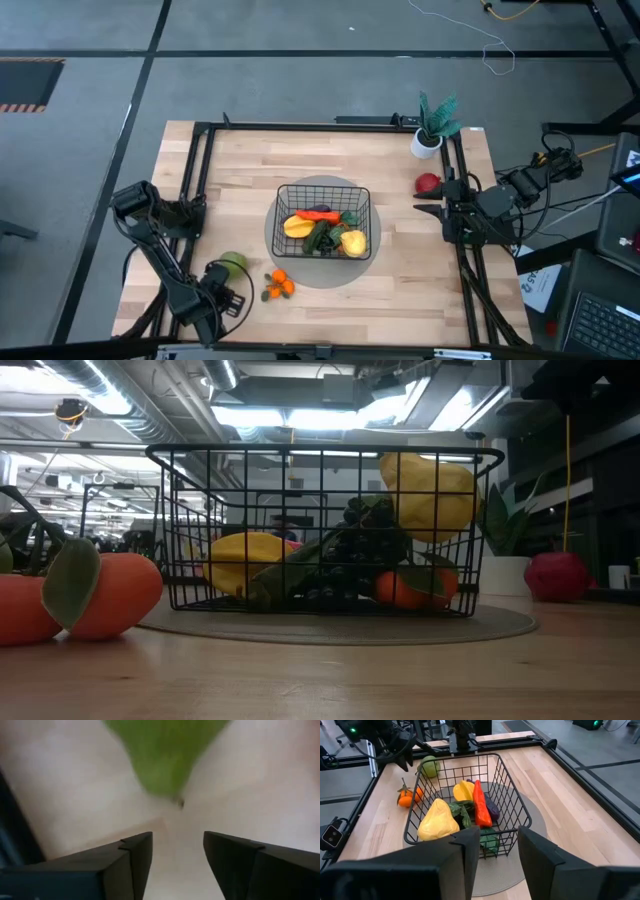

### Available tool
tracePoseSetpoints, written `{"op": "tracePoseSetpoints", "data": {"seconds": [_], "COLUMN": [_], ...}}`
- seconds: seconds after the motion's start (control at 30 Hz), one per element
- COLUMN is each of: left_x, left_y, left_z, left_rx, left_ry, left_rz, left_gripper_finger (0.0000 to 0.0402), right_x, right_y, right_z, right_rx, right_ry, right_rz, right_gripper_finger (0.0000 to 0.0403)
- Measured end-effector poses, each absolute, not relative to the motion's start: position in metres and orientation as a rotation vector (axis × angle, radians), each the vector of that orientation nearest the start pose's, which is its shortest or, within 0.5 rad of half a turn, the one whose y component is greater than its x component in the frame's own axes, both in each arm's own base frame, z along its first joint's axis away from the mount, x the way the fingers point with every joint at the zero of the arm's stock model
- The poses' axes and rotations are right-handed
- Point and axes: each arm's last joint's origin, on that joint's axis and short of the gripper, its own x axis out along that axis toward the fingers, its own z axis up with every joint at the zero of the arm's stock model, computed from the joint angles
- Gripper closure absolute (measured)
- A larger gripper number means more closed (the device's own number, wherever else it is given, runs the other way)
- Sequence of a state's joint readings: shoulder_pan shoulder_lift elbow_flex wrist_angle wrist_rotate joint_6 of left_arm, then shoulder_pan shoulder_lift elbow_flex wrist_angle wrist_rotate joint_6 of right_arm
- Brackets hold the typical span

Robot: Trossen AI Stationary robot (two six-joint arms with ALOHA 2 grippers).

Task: Build produce basket
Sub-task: Put the green pear into the black wire basket

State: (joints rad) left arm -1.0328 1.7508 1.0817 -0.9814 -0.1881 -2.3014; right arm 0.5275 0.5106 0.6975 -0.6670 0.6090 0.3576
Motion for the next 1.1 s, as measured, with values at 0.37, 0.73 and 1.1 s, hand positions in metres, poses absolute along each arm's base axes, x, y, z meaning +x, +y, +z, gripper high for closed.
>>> {"op": "tracePoseSetpoints", "data": {"seconds": [0.37, 0.73, 1.1], "left_x": [0.147, 0.145, 0.145], "left_y": [-0.237, -0.238, -0.237], "left_z": [0.142, 0.139, 0.139], "left_rx": [-0.902, -0.931, -0.93], "left_ry": [1.161, 1.147, 1.129], "left_rz": [1.001, 0.973, 0.985], "left_gripper_finger": [0.0227, 0.0226, 0.0226], "right_x": [0.095, 0.095, 0.095], "right_y": [0.036, 0.036, 0.037], "right_z": [0.295, 0.295, 0.295], "right_rx": [0.096, 0.096, 0.096], "right_ry": [0.385, 0.385, 0.386], "right_rz": [-0.144, -0.142, -0.141], "right_gripper_finger": [0.0279, 0.0279, 0.0279]}}
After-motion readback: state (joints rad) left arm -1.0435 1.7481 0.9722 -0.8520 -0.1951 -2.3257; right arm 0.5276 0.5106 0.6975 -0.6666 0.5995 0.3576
